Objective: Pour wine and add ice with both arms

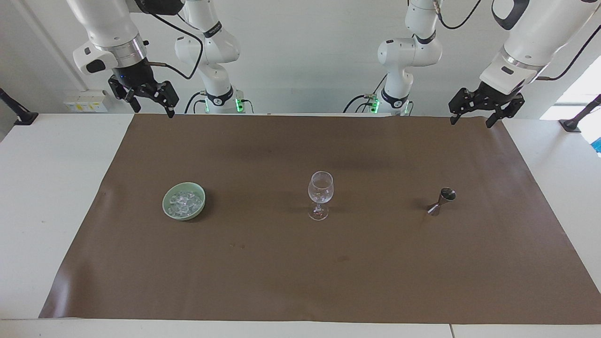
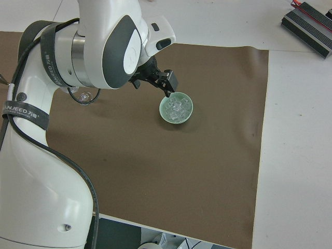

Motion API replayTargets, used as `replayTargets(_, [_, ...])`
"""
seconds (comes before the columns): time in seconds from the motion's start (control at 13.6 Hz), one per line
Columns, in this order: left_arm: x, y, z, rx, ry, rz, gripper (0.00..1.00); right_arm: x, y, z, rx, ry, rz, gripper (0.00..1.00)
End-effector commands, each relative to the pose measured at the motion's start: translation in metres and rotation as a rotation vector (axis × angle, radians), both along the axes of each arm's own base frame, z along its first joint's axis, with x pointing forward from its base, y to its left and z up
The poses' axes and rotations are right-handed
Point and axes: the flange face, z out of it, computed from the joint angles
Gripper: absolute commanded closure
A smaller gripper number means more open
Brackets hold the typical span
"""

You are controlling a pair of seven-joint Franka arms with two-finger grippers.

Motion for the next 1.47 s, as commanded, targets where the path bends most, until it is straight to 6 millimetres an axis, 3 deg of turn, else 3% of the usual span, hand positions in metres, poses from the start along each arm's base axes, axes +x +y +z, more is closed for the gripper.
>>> replayTargets(0.0, [-0.0085, -0.0025, 0.0021, -0.001, -0.005, 0.001, 0.00, -0.0061, -0.0004, 0.0020, 0.019, 0.006, 0.024, 0.00])
replayTargets(0.81, [-0.0102, -0.0067, 0.0015, -0.002, 0.003, -0.005, 0.00, -0.0061, -0.0003, 0.0020, 0.019, 0.006, 0.024, 0.00])
replayTargets(1.4, [-0.0107, 0.0031, 0.0022, -0.002, 0.004, 0.013, 0.00, -0.0061, 0.0005, 0.0020, 0.018, 0.007, 0.026, 0.00])
